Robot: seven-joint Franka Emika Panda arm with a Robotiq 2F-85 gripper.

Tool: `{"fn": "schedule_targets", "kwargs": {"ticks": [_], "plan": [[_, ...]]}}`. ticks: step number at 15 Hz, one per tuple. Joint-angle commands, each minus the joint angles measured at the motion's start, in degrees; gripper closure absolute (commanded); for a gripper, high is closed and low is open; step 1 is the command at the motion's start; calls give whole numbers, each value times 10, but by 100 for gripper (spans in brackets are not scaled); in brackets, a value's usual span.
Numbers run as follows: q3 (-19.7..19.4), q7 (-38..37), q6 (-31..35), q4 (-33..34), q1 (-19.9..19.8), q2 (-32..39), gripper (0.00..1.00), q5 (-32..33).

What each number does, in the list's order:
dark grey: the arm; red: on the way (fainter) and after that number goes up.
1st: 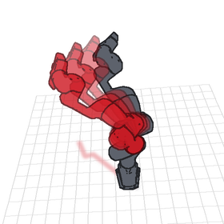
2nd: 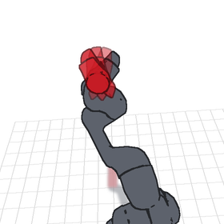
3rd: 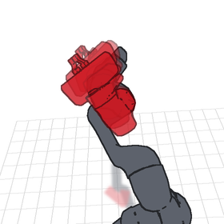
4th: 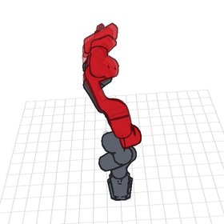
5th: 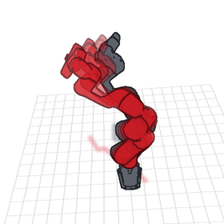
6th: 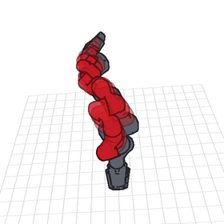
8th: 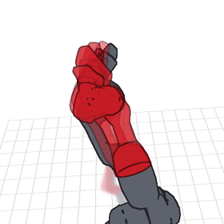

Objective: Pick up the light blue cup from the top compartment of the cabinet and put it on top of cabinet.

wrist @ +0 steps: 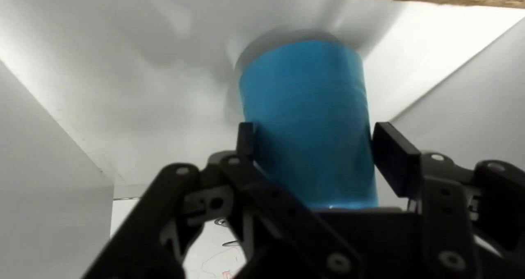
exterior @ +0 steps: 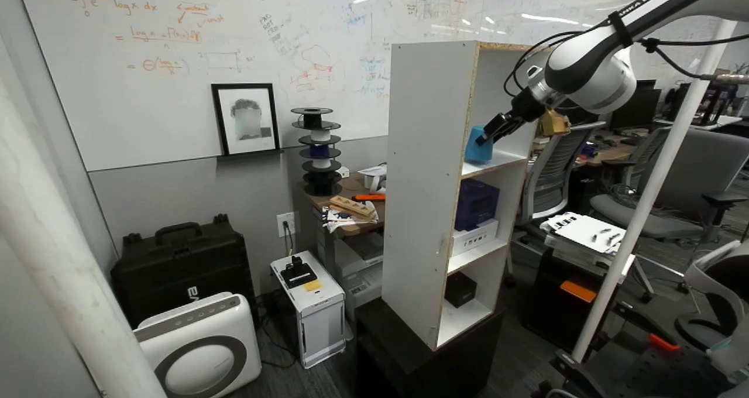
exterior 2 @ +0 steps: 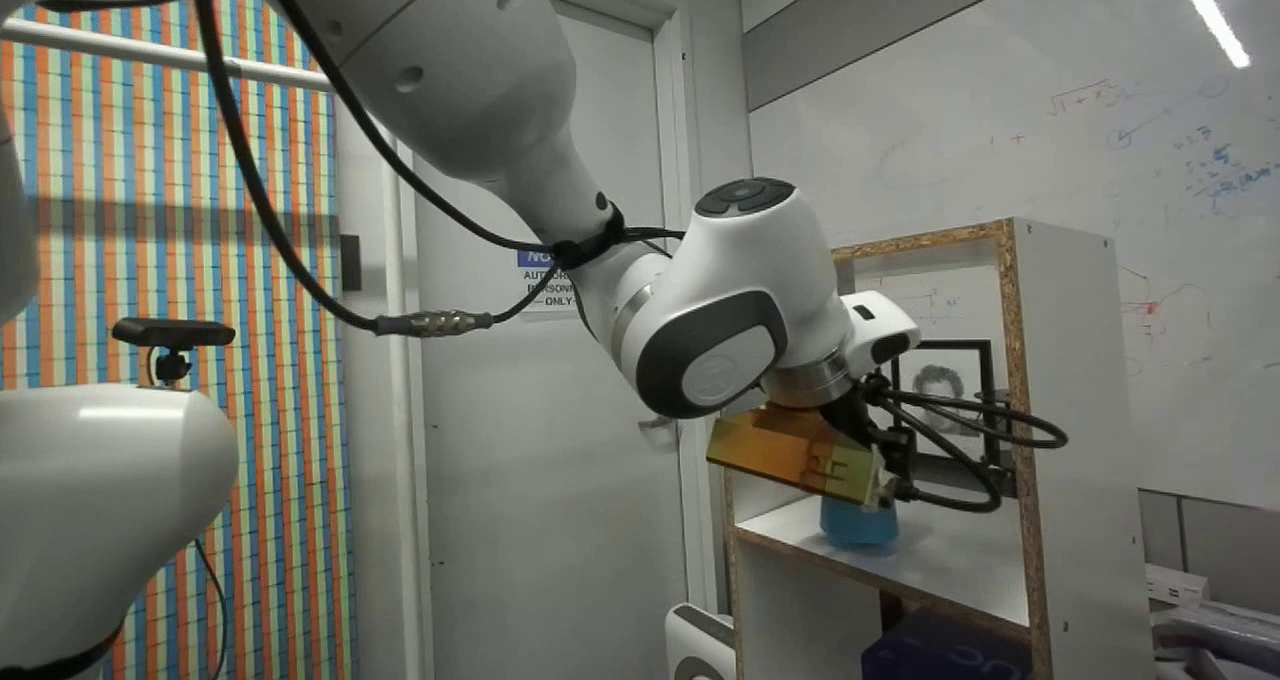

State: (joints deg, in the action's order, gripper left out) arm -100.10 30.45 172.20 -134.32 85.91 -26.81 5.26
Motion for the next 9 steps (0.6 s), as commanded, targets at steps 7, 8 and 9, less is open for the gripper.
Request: {"fn": "schedule_targets", "kwargs": {"ticks": [7, 8, 9], "plan": [[390, -148, -41, -167, -393, 4, 54, 39], [431, -165, -63, -178, -436, -11, 54, 56], [473, -183, -88, -187, -480, -28, 54, 80]]}}
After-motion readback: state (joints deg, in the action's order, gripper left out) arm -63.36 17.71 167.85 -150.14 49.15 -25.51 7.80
